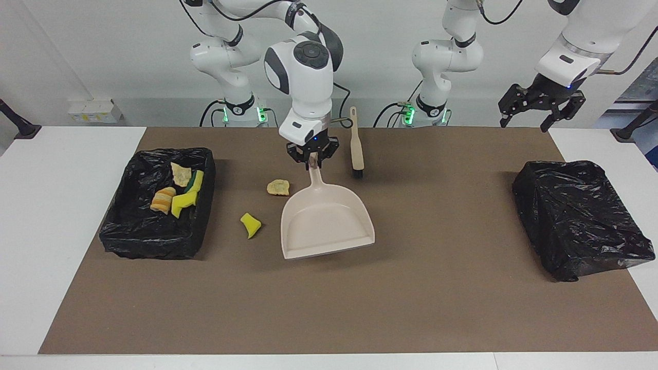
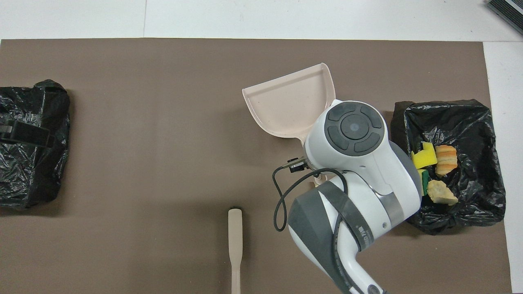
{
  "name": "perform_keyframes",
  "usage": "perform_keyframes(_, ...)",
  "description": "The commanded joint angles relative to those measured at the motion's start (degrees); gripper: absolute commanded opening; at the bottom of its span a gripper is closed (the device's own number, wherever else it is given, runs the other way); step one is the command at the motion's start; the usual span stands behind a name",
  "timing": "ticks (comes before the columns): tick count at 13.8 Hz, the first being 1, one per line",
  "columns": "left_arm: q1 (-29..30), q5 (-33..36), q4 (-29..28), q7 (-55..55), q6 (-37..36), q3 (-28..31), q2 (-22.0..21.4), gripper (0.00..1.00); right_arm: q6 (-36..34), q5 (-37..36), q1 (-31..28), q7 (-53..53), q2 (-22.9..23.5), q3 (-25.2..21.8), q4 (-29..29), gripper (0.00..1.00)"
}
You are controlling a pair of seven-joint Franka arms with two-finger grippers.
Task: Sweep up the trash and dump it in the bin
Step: 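Bring the empty dustpan back to the mat with the right gripper, then set the dustpan down and release it with the right gripper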
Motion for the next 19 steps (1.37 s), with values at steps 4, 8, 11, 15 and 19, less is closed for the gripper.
perform_keyframes(4, 0.20, 0.35, -2.29, 1.54, 1.17, -0.09, -1.09, 1.00, 0.92, -2.09, 4.69, 10.39, 15.39, -0.33, 13.56, 0.00)
perform_keyframes(8, 0.02, 0.35, -2.99, 1.54, 2.05, -0.09, -1.09, 1.00, 4.88, -2.36, 6.89, 13.75, 20.59, -0.25, 16.48, 0.00)
perform_keyframes(11, -0.06, 0.35, -3.08, 1.55, 2.40, -0.09, -1.00, 1.00, 6.03, -2.18, 8.92, 16.04, 24.20, -0.25, 18.77, 0.00)
perform_keyframes(15, -0.24, 0.35, -3.61, 1.72, 3.37, -0.18, -0.91, 1.00, 5.41, -2.44, 8.48, 17.01, 23.24, -0.42, 18.68, 1.00)
perform_keyframes(19, -0.33, 0.26, -3.61, 2.94, 4.16, -0.44, -0.74, 1.00, 4.63, -1.39, 7.95, 16.92, 20.25, -0.25, 18.24, 1.00)
